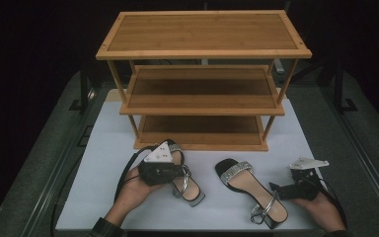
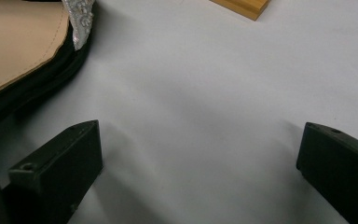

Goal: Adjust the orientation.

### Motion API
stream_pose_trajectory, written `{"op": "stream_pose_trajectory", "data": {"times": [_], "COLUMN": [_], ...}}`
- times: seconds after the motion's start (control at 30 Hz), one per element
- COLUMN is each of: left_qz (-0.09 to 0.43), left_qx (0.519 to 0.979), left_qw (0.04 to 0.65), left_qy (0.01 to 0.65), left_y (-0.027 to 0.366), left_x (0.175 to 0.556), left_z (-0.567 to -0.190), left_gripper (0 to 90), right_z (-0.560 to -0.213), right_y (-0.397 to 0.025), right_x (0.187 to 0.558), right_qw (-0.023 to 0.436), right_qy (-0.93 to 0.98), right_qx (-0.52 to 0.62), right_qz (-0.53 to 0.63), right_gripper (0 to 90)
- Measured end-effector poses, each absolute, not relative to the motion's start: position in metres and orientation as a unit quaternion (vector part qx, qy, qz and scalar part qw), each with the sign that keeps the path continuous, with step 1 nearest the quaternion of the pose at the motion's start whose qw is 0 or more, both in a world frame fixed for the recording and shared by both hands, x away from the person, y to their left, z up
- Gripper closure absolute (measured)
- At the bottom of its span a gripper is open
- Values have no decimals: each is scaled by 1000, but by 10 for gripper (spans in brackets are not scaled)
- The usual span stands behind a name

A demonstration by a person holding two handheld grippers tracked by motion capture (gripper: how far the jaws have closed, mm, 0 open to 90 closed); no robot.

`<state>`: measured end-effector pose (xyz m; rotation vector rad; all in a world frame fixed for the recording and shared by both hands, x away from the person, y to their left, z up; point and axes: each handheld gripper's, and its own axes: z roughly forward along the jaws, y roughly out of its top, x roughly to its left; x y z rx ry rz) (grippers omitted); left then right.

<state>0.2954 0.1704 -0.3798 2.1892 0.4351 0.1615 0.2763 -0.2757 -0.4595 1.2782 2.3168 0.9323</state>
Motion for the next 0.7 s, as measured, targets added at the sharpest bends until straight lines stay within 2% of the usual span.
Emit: {"op": "stream_pose_trajectory", "data": {"times": [0.4,0.7], "left_qz": [43,51], "left_qx": [878,879], "left_qw": [444,436], "left_qy": [174,188], "left_y": [214,253], "left_x": [272,262], "left_z": [-374,-370], "left_gripper": [828,825], "right_z": [-460,-460], "right_y": [-276,-276], "right_x": [276,276], "right_qw": [167,167], "right_qy": [814,814], "right_qx": [449,449], "right_qz": [327,327], "right_gripper": [0,0]}}
